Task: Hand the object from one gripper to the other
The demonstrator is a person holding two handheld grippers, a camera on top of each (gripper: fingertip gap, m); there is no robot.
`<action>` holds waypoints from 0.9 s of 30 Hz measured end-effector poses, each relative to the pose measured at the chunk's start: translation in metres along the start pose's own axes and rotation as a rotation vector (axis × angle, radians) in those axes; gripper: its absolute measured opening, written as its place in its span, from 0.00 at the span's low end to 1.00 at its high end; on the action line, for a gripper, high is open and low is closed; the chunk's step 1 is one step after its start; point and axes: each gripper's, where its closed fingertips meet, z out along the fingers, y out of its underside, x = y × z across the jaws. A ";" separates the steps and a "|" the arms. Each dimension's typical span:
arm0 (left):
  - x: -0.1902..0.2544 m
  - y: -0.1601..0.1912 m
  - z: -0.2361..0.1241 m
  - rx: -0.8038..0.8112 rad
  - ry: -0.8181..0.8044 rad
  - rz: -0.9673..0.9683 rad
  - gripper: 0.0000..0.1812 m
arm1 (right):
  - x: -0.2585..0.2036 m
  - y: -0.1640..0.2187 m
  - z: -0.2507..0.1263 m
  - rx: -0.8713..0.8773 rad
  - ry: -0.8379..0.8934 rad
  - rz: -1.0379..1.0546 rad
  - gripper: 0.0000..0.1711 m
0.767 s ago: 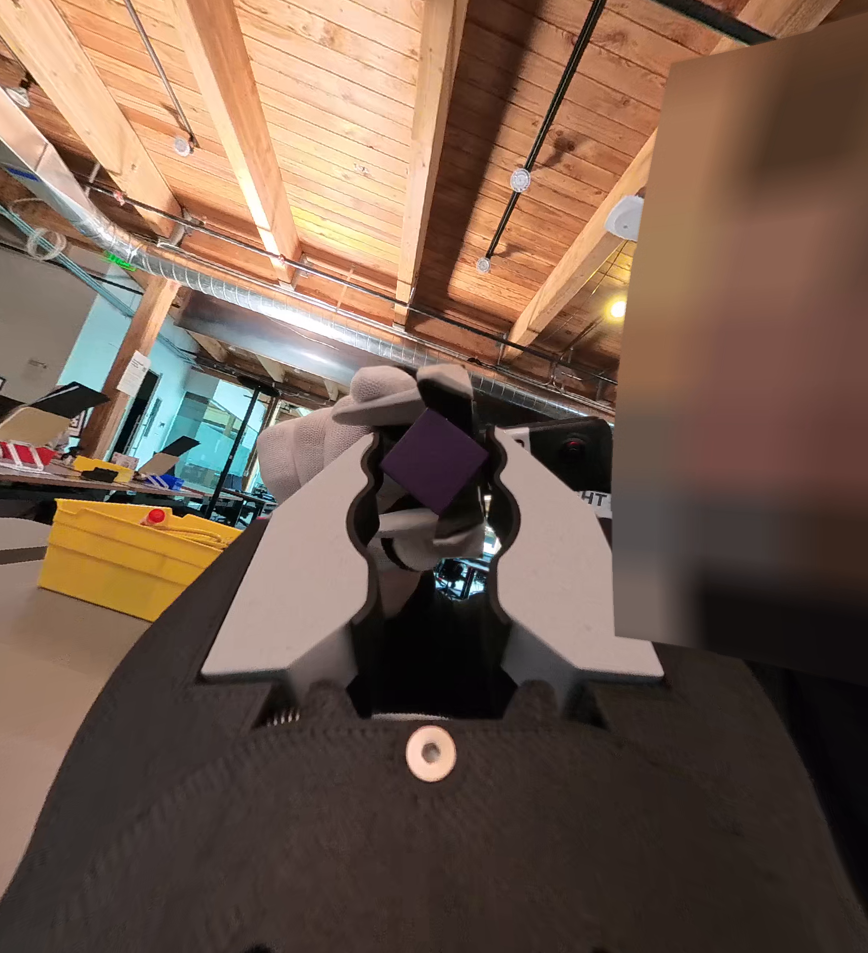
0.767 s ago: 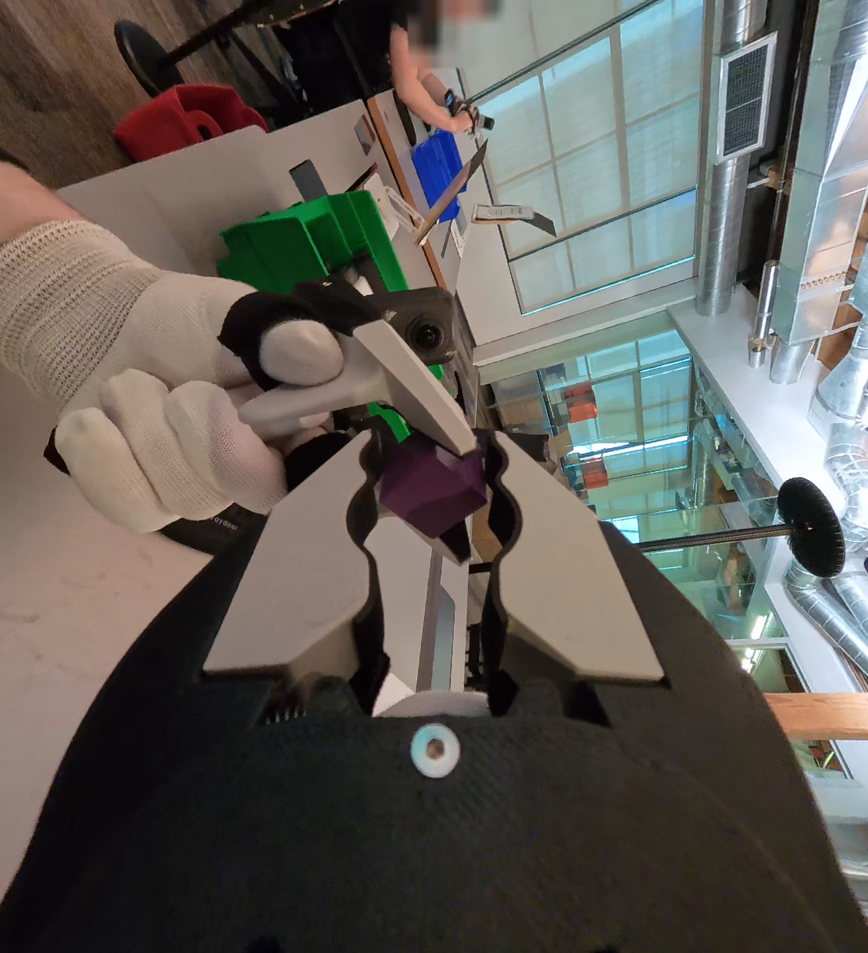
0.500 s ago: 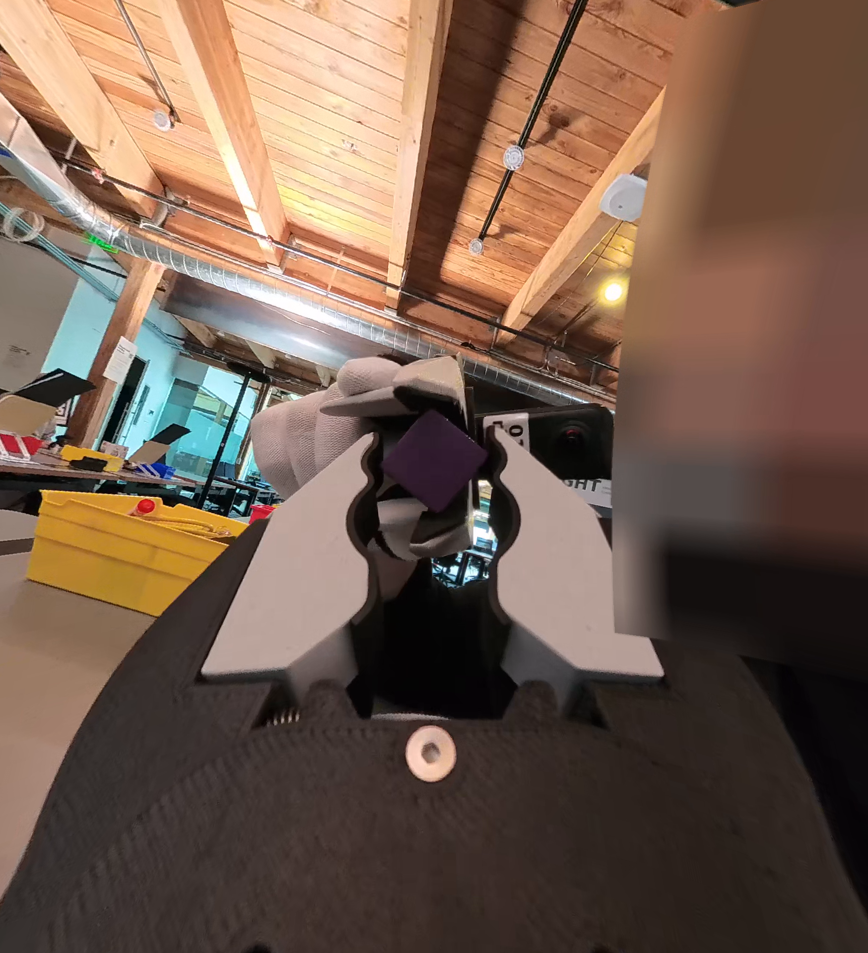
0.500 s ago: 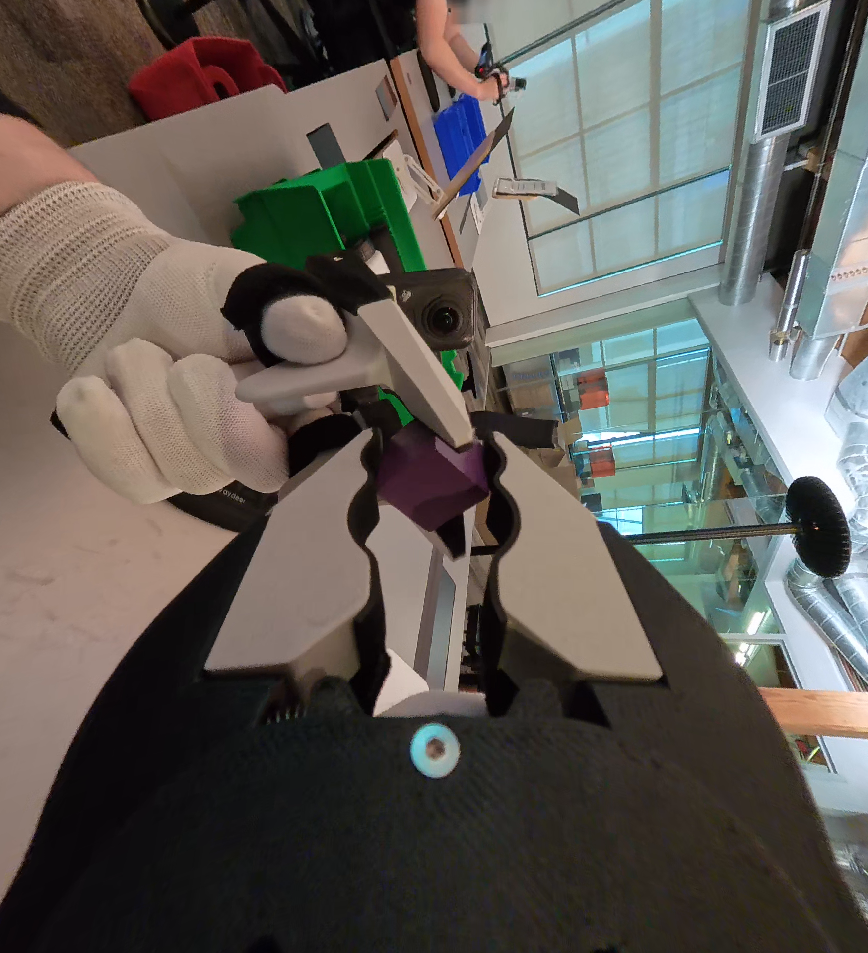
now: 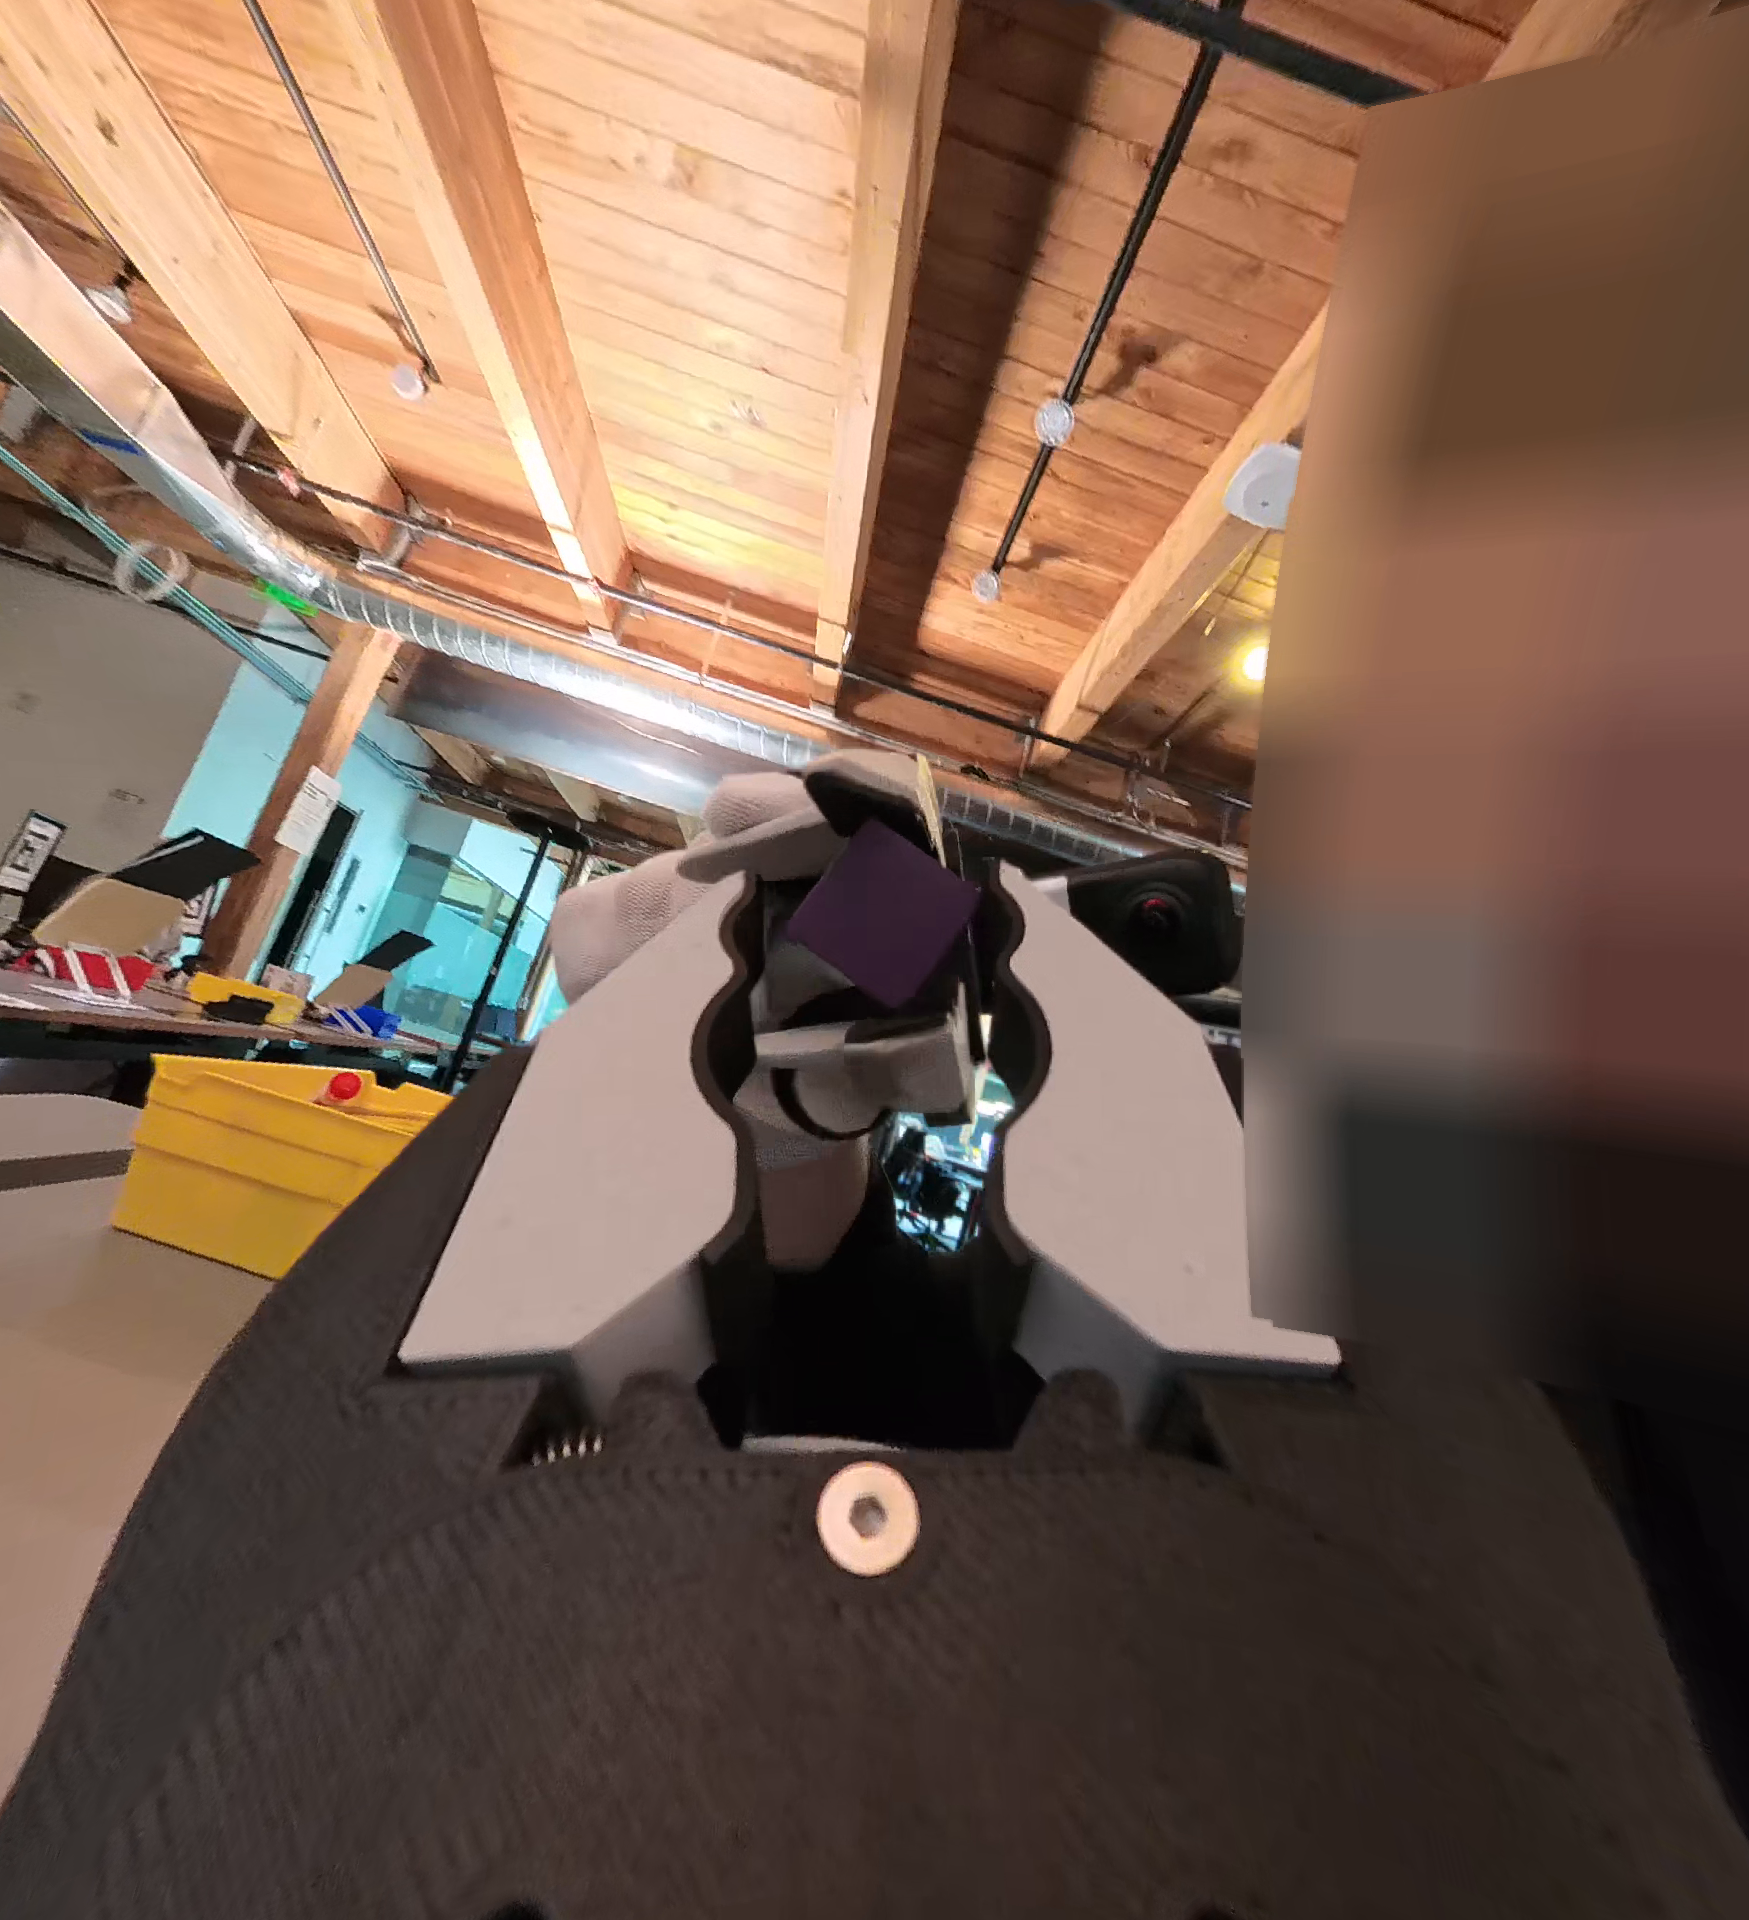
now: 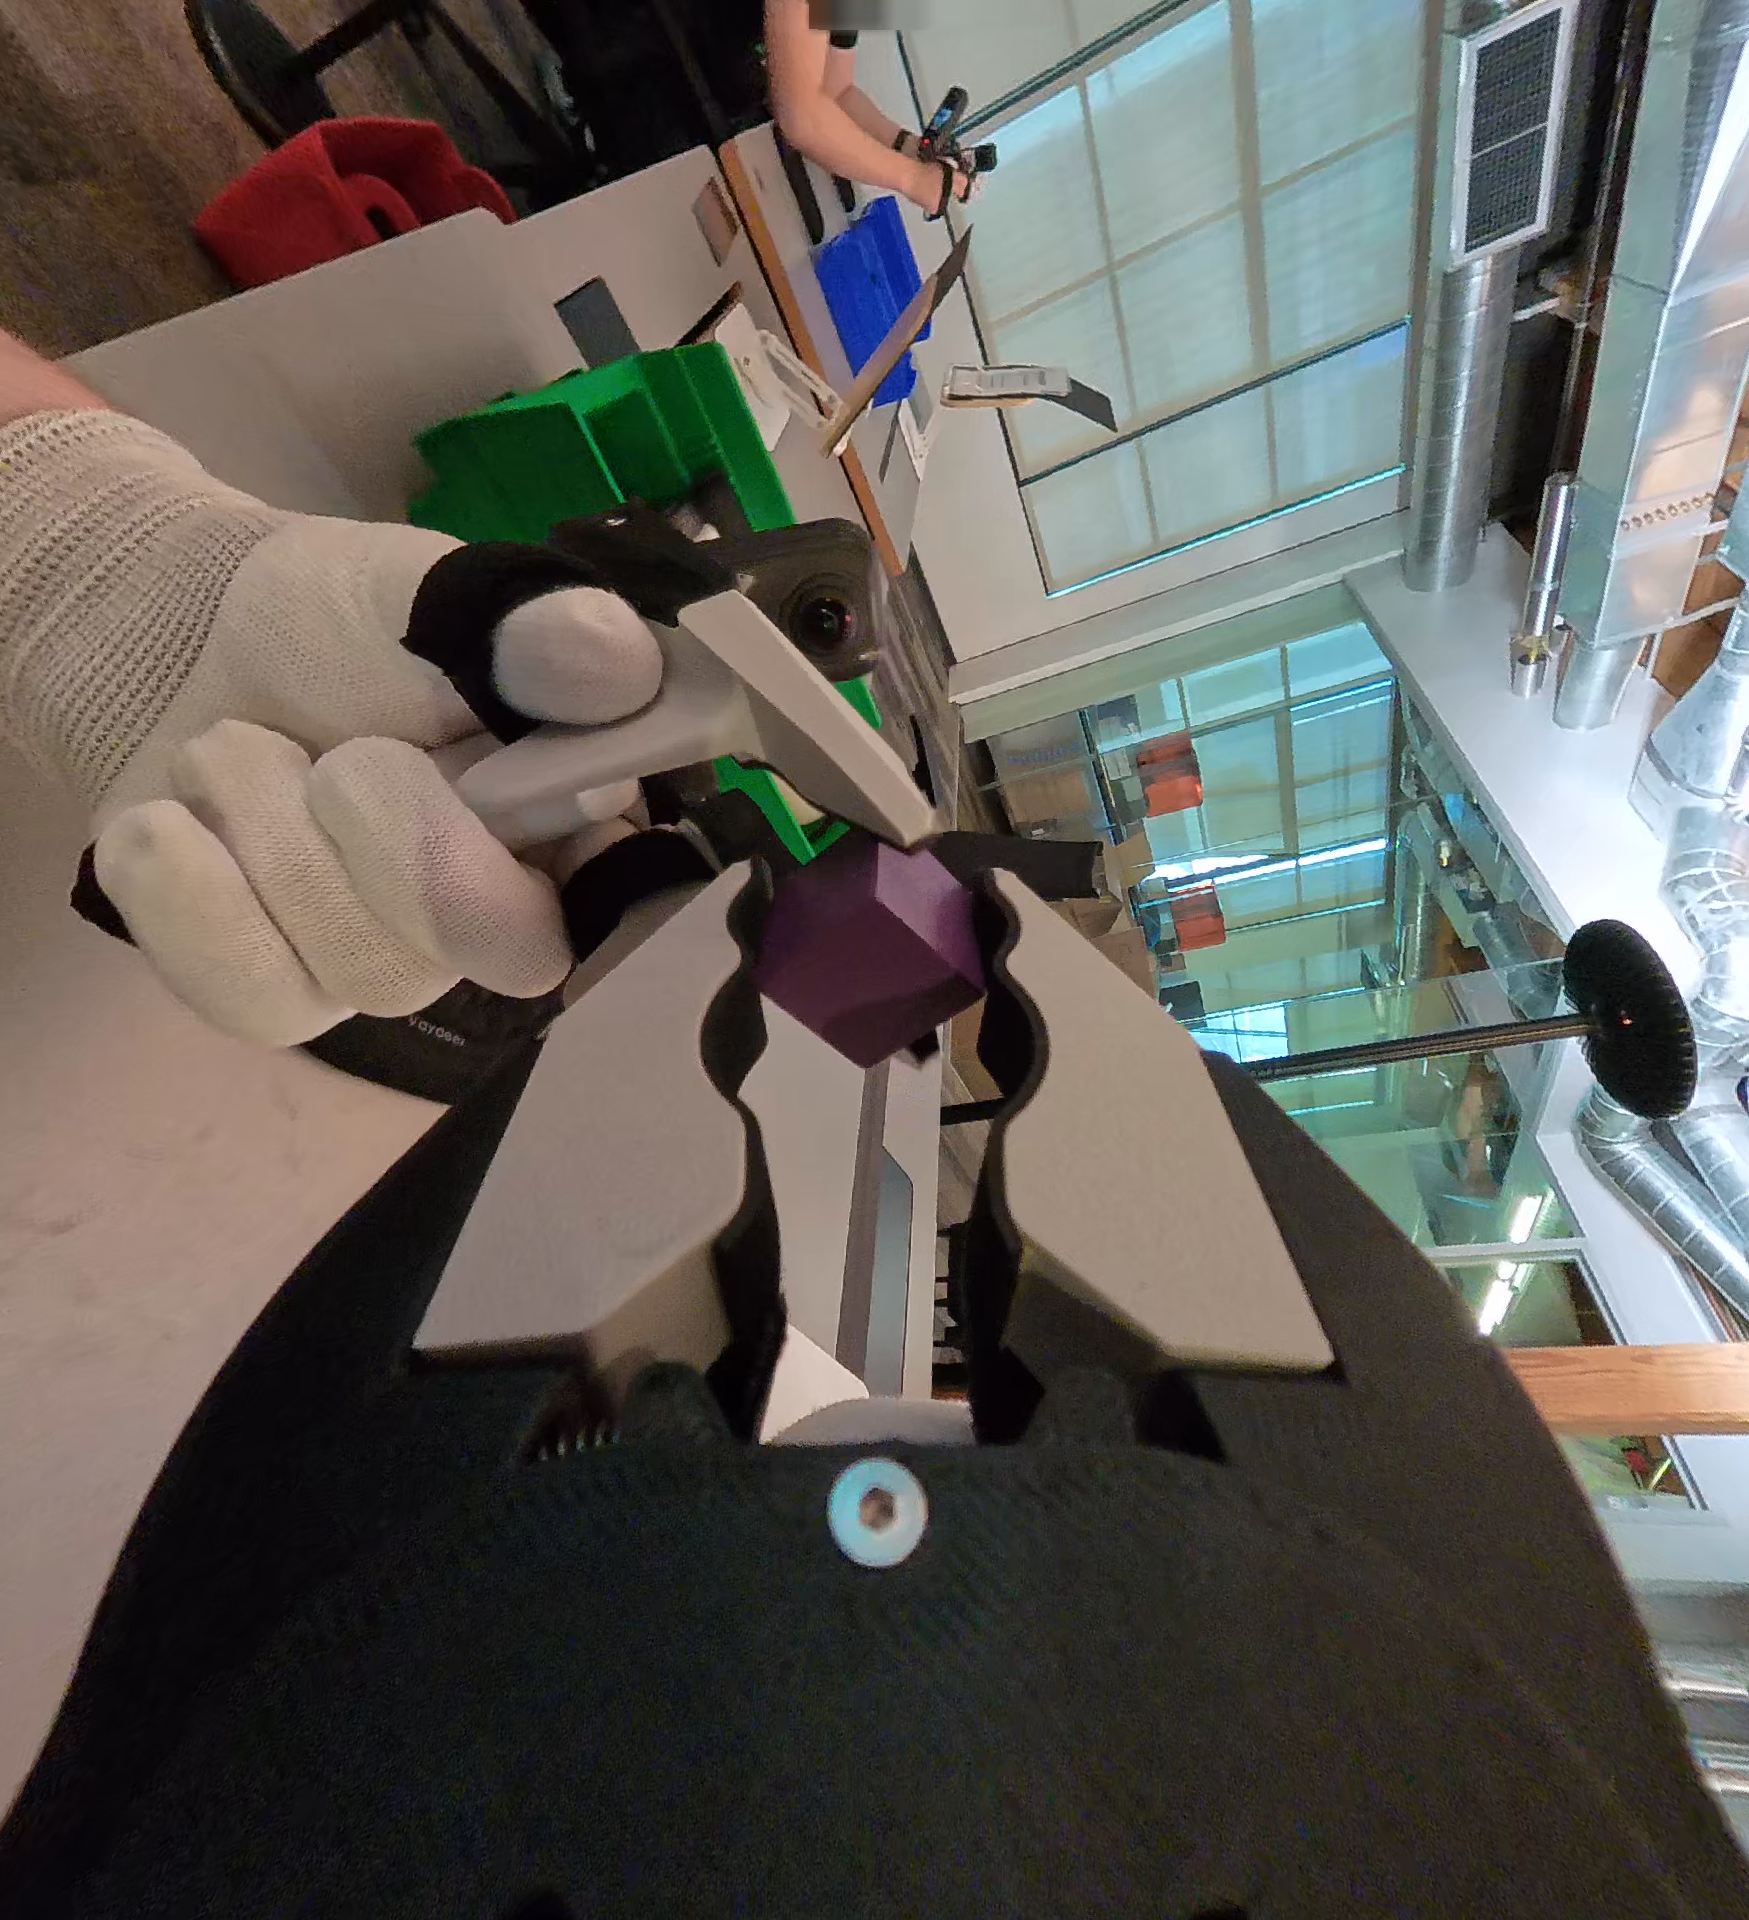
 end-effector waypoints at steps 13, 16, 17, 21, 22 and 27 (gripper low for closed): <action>-0.023 -0.003 -0.005 -0.069 -0.276 0.220 0.00 | 0.097 0.037 -0.063 -0.241 0.322 0.055 0.21; -0.019 0.003 -0.001 -0.082 -0.245 0.183 0.00 | 0.119 0.075 -0.111 -0.405 0.408 0.098 0.21; -0.022 0.006 0.000 -0.096 -0.259 0.184 0.00 | 0.124 0.091 -0.132 -0.468 0.442 0.110 0.21; -0.019 0.018 0.006 -0.135 -0.245 0.175 0.00 | 0.112 0.177 -0.224 -0.785 0.487 0.237 0.21; -0.017 0.021 0.008 -0.140 -0.237 0.172 0.00 | 0.103 0.198 -0.245 -0.845 0.491 0.281 0.21; -0.023 0.044 0.014 -0.238 -0.263 0.189 0.01 | 0.052 0.299 -0.329 -1.081 0.502 0.535 0.21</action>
